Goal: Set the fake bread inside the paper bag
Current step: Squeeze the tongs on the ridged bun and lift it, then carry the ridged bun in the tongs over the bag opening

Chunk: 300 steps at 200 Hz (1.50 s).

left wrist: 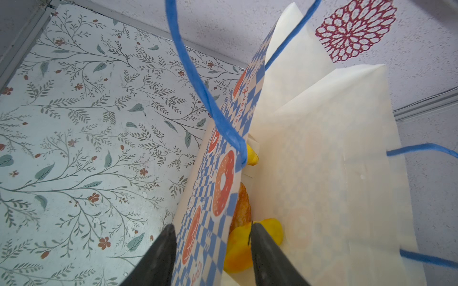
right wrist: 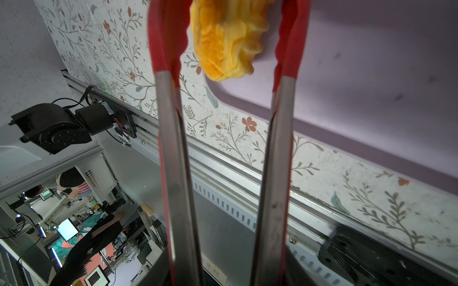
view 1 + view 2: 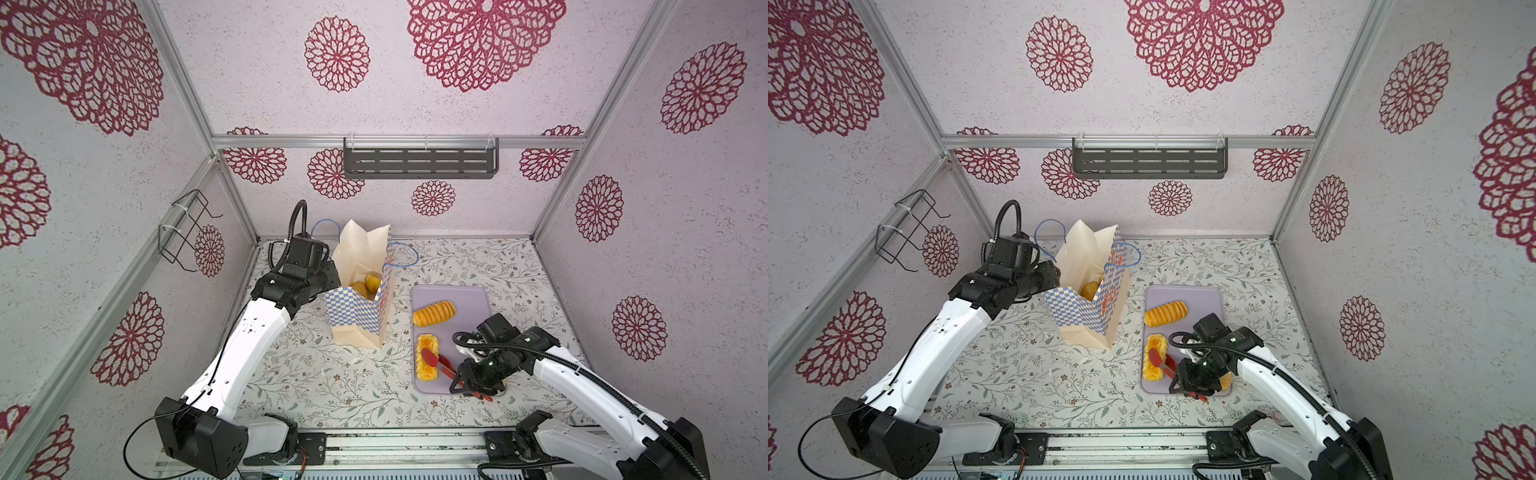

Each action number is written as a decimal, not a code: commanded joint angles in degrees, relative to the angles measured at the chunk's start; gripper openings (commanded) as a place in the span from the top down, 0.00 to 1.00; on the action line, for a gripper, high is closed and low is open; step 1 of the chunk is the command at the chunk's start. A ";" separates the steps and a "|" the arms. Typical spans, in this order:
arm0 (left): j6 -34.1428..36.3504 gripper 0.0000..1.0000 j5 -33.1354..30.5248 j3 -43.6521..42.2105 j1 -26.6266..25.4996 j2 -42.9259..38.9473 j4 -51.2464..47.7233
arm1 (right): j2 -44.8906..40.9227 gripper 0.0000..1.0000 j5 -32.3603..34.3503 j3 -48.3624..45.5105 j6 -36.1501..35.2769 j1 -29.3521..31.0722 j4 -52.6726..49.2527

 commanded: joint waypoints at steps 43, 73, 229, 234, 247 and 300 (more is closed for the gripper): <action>0.11 0.48 -0.79 0.17 -0.20 -1.25 0.24 | -2.54 0.65 3.63 3.99 -1.59 -0.56 -2.16; 0.10 0.48 -0.76 0.35 -0.17 -1.15 0.41 | -4.13 0.70 4.75 5.12 -1.41 -1.19 -3.79; 0.57 0.69 -0.02 1.71 -0.16 -1.50 -0.16 | -2.43 0.76 14.99 28.15 -2.99 -6.19 -9.14; 0.56 0.71 0.04 1.66 -0.20 -1.54 -0.15 | -2.10 0.76 15.23 29.24 -2.99 -6.38 -8.70; 0.59 0.76 0.15 1.66 -0.16 -1.50 -0.11 | -0.87 0.76 16.15 32.14 -2.67 -6.87 -6.90; 0.28 0.90 0.86 1.67 -0.15 -1.15 0.59 | 6.66 0.77 13.78 43.82 2.44 -6.99 9.93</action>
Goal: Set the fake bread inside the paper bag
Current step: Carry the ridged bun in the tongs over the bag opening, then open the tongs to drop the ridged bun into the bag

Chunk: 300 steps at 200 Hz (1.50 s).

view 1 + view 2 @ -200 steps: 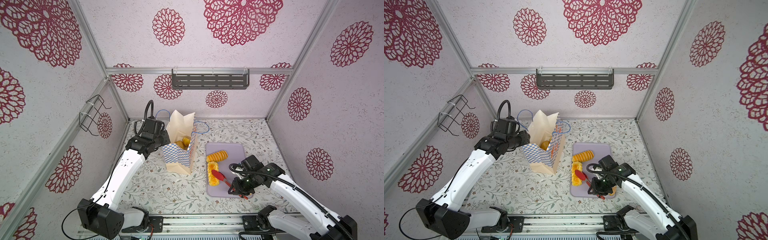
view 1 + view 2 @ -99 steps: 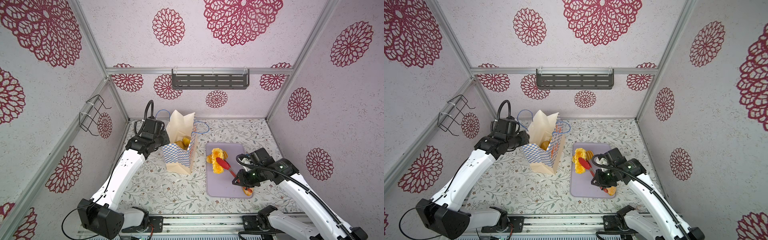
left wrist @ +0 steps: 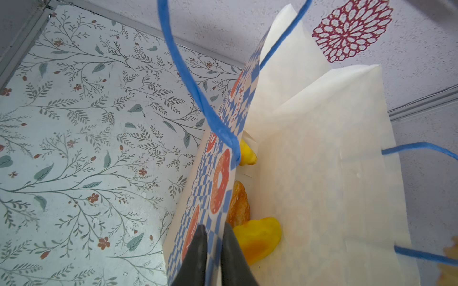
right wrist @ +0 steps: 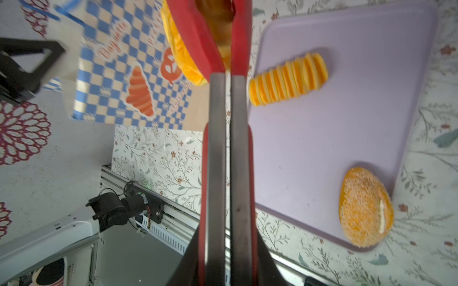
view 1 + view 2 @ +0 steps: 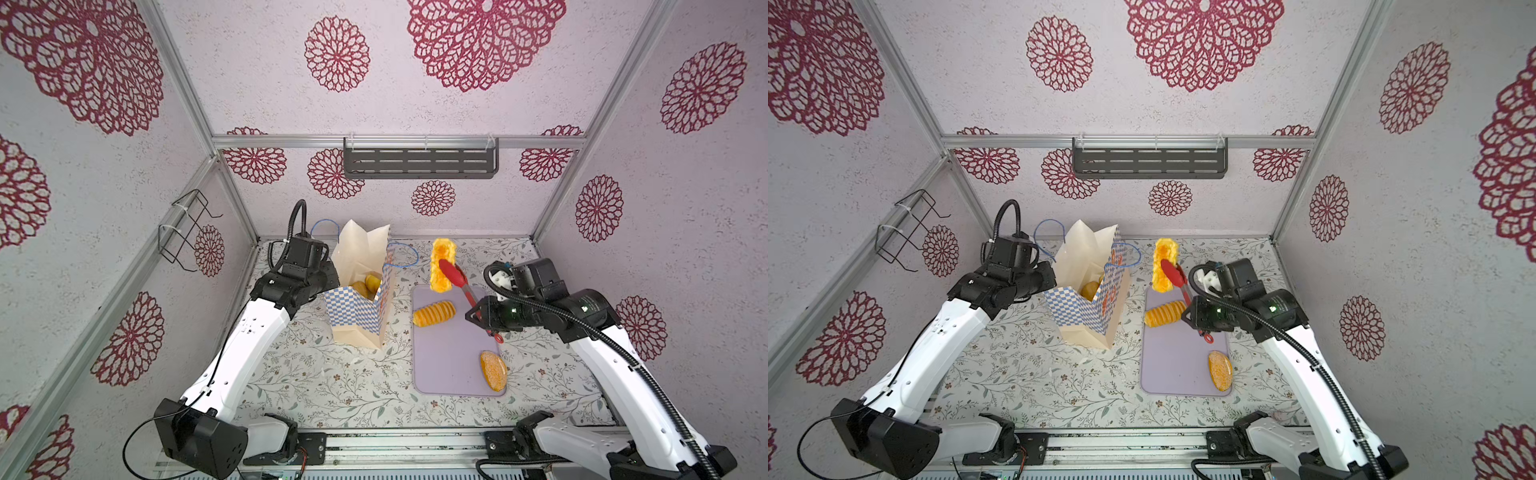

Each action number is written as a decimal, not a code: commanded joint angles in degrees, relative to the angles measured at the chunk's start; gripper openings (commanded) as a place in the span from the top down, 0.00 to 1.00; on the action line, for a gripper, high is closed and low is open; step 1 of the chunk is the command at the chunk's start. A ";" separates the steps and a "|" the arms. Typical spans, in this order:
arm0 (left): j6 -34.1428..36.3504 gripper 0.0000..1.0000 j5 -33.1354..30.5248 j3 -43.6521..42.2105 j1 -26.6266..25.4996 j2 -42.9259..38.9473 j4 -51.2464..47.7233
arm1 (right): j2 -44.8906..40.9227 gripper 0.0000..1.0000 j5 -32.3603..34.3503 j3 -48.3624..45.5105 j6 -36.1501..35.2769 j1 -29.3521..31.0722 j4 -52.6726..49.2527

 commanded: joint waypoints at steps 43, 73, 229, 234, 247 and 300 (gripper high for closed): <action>-0.26 0.94 1.10 1.46 -0.18 -0.93 1.11 | 12.37 0.78 -4.25 17.43 3.17 6.31 19.11; -0.91 0.94 1.47 0.87 -0.19 -1.02 1.66 | 18.85 0.77 -2.21 23.70 1.62 11.85 17.39; -0.99 0.95 1.91 1.39 -0.15 -0.40 1.74 | 27.16 0.55 2.79 27.93 -3.01 18.08 9.33; -0.98 0.95 1.91 1.36 -0.22 -0.40 1.71 | 27.16 0.54 2.59 27.95 -2.90 17.99 9.42; -0.89 0.95 1.82 1.39 -0.22 -0.45 1.65 | 27.14 0.52 2.20 28.03 -2.93 18.01 9.71; -0.91 0.94 1.73 1.39 -0.18 -0.32 1.64 | 25.35 0.53 4.18 28.82 -3.05 17.75 9.98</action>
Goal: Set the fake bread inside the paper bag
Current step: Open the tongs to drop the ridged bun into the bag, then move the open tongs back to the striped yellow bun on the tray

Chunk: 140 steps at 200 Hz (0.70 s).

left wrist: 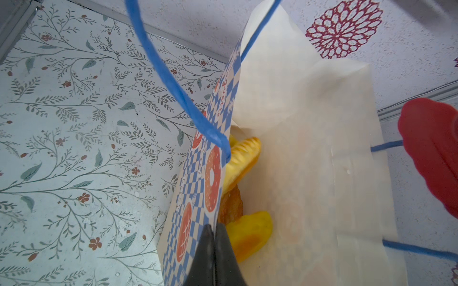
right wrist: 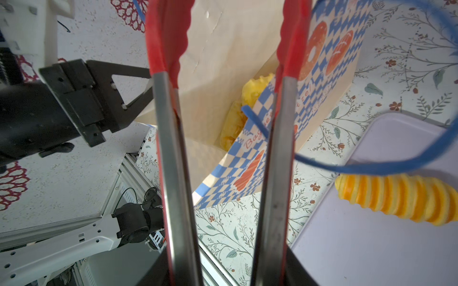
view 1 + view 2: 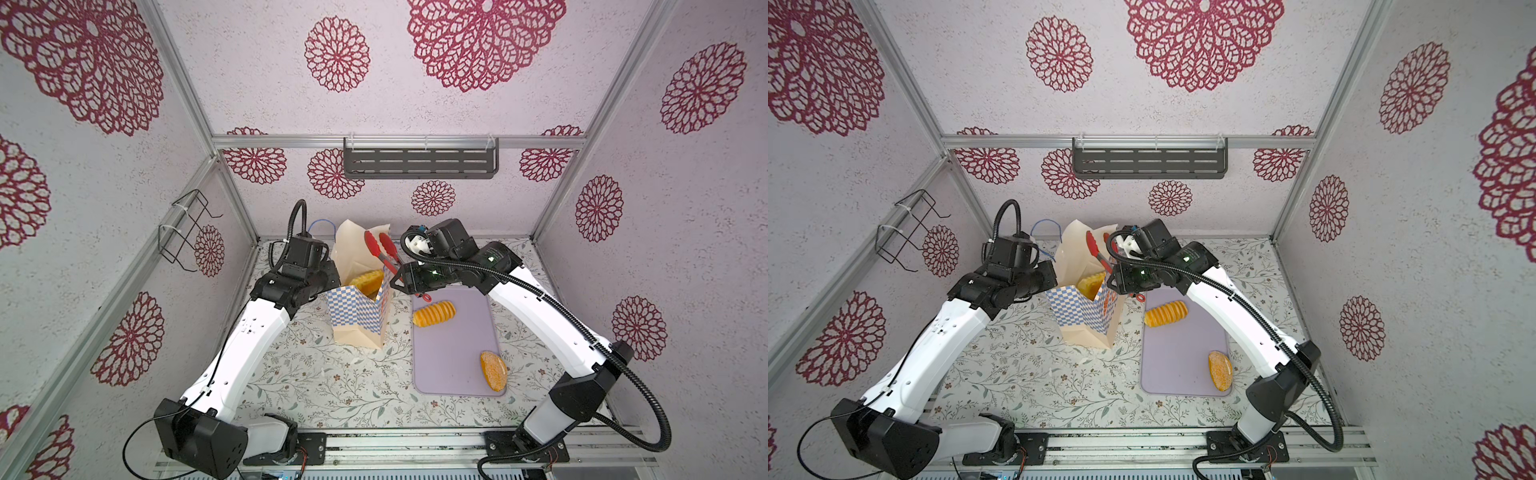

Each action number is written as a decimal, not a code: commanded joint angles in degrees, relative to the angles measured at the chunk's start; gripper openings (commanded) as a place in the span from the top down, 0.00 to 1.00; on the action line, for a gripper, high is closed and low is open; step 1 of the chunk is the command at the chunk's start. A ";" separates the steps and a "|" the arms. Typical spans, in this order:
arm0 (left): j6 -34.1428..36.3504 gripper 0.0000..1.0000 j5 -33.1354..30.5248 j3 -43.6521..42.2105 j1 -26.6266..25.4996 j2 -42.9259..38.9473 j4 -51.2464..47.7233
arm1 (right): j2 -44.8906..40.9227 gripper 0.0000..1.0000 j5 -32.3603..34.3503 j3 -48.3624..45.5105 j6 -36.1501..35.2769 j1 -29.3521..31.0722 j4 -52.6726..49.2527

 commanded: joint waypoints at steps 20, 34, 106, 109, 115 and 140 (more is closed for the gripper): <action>-0.16 0.93 0.13 1.35 -0.21 -0.42 1.16 | -6.00 0.54 3.16 2.41 -1.04 -1.29 2.09; -0.13 0.93 0.10 1.34 -0.21 -0.42 1.22 | -8.90 0.54 3.90 1.07 -0.57 -3.11 2.23; 0.55 0.92 0.71 1.47 -0.21 -0.60 1.76 | -29.96 0.52 -4.53 -26.25 3.90 -23.51 2.36; 0.64 0.92 0.82 1.52 -0.22 -0.60 1.76 | -30.53 0.52 -5.21 -27.63 4.17 -24.03 2.53; 0.73 0.92 0.80 1.62 -0.16 -0.60 1.71 | -31.67 0.52 -6.59 -31.16 4.60 -25.05 3.02; 1.04 0.92 1.02 1.75 -0.20 -0.68 1.82 | -34.94 0.53 -11.23 -43.89 7.43 -27.56 6.77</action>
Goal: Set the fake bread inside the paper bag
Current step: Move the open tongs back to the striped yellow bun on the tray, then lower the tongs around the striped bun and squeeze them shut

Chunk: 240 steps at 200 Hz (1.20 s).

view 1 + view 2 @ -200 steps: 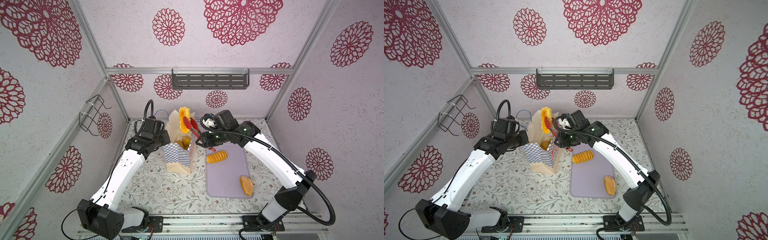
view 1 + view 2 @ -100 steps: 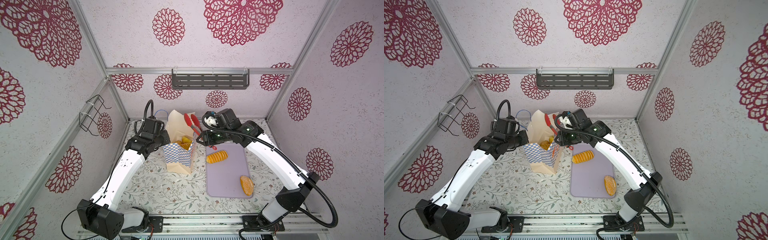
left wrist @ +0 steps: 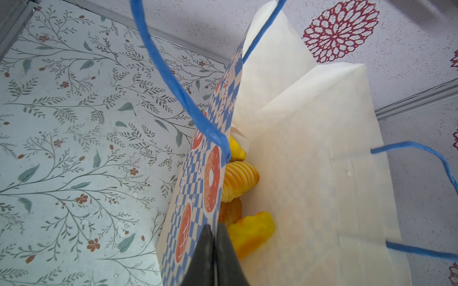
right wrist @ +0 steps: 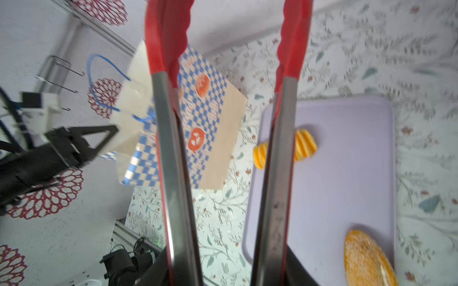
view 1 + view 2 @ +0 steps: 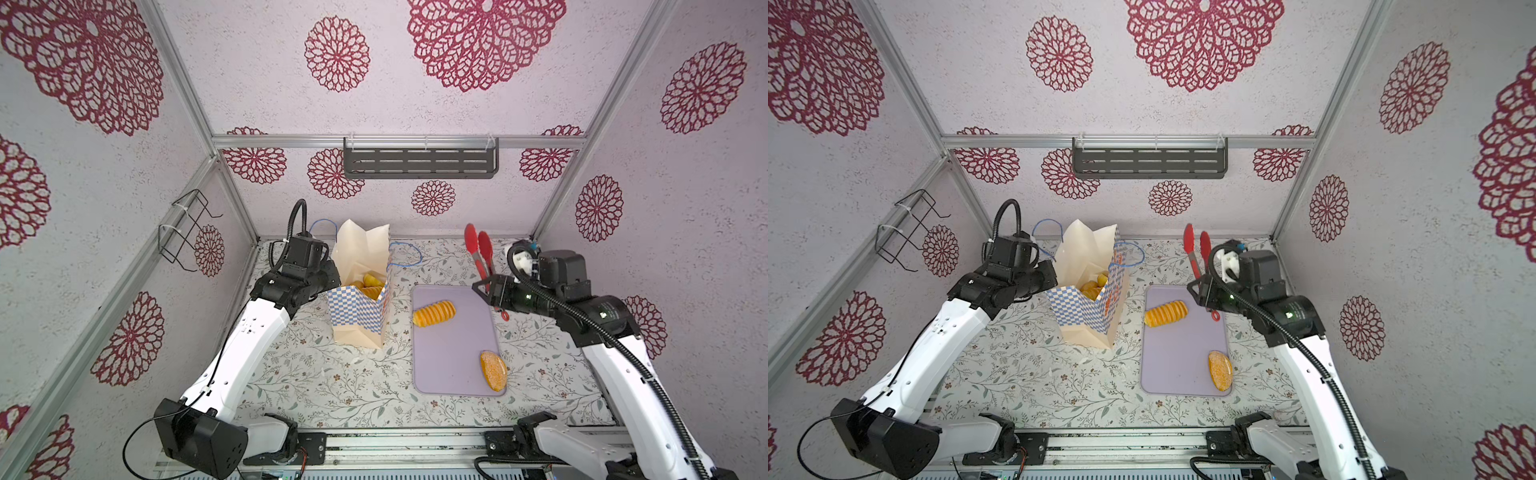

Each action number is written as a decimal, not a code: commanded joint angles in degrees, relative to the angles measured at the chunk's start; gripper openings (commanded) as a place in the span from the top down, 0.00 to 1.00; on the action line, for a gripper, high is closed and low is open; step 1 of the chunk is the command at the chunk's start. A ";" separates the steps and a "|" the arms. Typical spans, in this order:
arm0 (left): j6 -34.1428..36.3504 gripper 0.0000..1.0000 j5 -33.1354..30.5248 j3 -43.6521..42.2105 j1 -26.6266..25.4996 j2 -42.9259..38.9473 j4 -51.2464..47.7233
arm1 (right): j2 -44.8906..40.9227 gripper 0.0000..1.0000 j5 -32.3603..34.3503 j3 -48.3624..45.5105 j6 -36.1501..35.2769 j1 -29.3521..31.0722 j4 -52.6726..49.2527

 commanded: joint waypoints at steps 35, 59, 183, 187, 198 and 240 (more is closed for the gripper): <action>1.11 0.91 0.80 1.05 -0.22 -1.08 1.67 | -1.83 0.53 -12.23 -21.31 7.83 -2.12 11.09; 0.93 0.91 1.16 0.53 -0.14 -1.36 1.99 | -1.28 0.53 -14.33 -26.29 9.88 -2.13 14.96; 1.20 0.88 1.22 0.35 -0.20 -1.55 2.27 | 2.78 0.51 -16.54 -32.43 12.85 -2.12 21.11; 1.17 0.87 1.18 0.44 -0.21 -1.54 2.22 | 2.93 0.51 -16.60 -32.44 12.80 -2.12 21.02; 1.16 0.87 1.12 0.45 -0.15 -1.54 2.16 | 2.96 0.50 -16.51 -32.51 12.63 -2.15 20.93; 1.10 0.86 0.92 0.35 -0.18 -1.55 2.09 | 4.77 0.50 -16.69 -33.00 12.27 -2.12 22.06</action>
